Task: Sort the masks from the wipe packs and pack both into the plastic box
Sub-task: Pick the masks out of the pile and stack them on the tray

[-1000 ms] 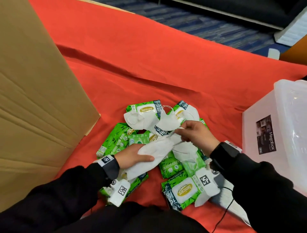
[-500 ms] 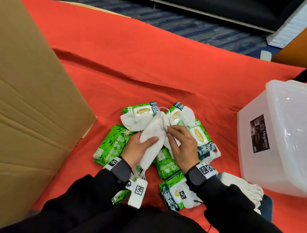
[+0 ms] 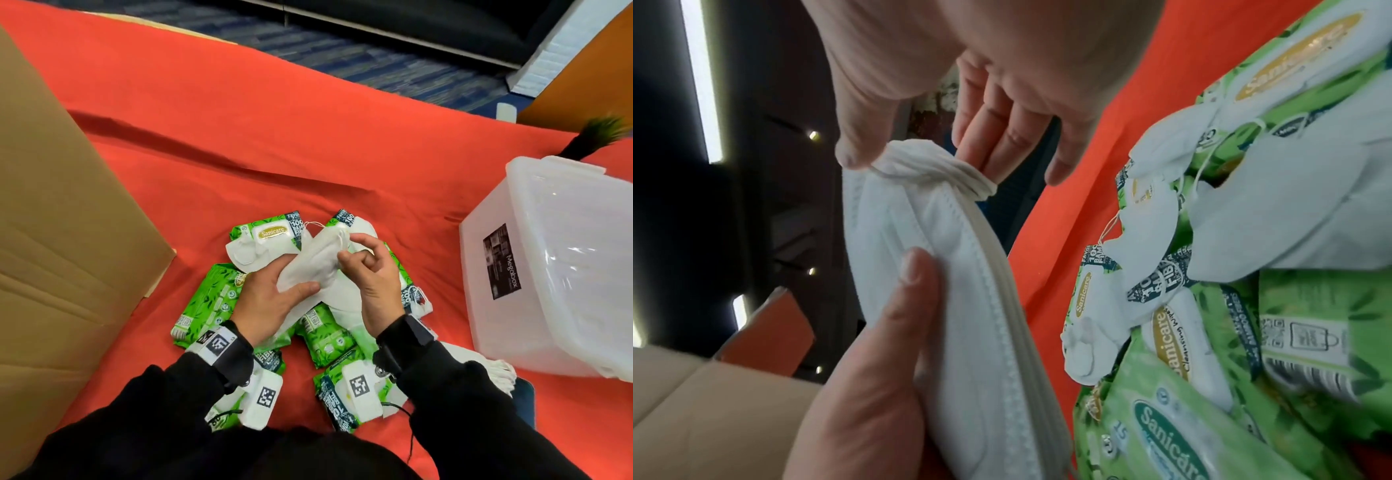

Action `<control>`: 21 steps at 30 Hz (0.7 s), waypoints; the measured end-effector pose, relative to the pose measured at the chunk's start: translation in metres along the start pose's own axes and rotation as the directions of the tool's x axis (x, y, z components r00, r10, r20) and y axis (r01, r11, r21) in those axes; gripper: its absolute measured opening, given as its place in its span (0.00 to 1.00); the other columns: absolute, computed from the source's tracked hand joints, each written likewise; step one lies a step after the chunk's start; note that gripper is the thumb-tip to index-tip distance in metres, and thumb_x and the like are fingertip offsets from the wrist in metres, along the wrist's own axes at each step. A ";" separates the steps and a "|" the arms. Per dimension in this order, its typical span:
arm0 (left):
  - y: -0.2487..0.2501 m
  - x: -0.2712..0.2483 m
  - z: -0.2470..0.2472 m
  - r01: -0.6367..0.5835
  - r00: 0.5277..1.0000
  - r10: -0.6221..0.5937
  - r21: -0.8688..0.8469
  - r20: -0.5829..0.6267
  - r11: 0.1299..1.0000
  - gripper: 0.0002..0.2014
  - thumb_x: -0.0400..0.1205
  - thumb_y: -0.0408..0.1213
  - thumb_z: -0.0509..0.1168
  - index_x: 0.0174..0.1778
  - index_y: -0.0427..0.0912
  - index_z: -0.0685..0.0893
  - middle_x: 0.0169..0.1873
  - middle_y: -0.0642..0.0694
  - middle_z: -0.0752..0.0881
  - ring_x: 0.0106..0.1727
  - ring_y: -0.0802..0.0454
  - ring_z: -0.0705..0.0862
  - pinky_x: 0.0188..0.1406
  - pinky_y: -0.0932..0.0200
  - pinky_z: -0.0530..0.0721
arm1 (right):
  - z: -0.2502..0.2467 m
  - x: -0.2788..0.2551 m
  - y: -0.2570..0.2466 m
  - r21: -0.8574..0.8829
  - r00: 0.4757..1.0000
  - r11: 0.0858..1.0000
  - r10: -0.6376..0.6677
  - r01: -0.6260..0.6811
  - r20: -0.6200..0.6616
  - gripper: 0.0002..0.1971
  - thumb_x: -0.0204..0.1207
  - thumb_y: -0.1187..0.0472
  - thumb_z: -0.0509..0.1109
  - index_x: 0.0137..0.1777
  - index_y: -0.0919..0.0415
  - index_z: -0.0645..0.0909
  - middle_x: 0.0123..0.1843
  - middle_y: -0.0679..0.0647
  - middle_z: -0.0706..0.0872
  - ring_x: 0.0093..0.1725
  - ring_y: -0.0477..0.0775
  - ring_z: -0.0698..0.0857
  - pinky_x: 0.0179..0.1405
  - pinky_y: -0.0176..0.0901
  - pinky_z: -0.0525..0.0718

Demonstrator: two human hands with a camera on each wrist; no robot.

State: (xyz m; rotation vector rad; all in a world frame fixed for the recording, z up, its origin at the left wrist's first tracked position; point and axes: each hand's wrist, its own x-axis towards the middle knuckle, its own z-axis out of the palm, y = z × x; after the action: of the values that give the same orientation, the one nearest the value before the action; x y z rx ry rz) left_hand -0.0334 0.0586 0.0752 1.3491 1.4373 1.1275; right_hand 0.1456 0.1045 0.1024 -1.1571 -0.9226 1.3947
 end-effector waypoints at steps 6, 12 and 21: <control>0.011 -0.004 0.000 -0.168 0.986 0.168 0.150 0.009 0.974 0.21 0.76 0.52 0.79 0.64 0.55 0.87 0.50 0.60 0.92 0.52 0.65 0.89 0.51 0.57 0.87 | -0.004 -0.003 -0.004 0.085 0.999 0.995 0.044 -0.044 0.002 0.23 0.64 0.58 0.87 0.59 0.59 0.87 0.37 0.54 0.85 0.40 0.50 0.85 0.51 0.46 0.84; 0.007 -0.003 -0.007 -0.187 0.970 0.217 0.237 -0.107 0.953 0.23 0.77 0.57 0.75 0.66 0.52 0.86 0.50 0.56 0.92 0.52 0.56 0.90 0.49 0.53 0.87 | -0.006 -0.013 -0.011 0.010 0.995 0.996 -0.094 0.094 -0.042 0.23 0.72 0.73 0.80 0.67 0.64 0.85 0.46 0.62 0.93 0.42 0.49 0.89 0.50 0.40 0.85; 0.004 -0.006 -0.008 -0.144 0.970 0.170 0.154 -0.175 0.978 0.23 0.76 0.59 0.74 0.64 0.54 0.86 0.47 0.56 0.92 0.47 0.56 0.90 0.46 0.52 0.87 | -0.006 -0.029 -0.034 -0.206 0.939 0.923 -0.341 0.326 -0.046 0.15 0.73 0.72 0.81 0.60 0.68 0.87 0.53 0.64 0.92 0.57 0.63 0.91 0.63 0.64 0.88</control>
State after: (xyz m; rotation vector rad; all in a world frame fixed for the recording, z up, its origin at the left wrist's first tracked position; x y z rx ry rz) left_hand -0.0401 0.0519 0.0813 1.5104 1.5919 1.3053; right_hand 0.1590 0.0809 0.1385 -1.1294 -1.1590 0.9906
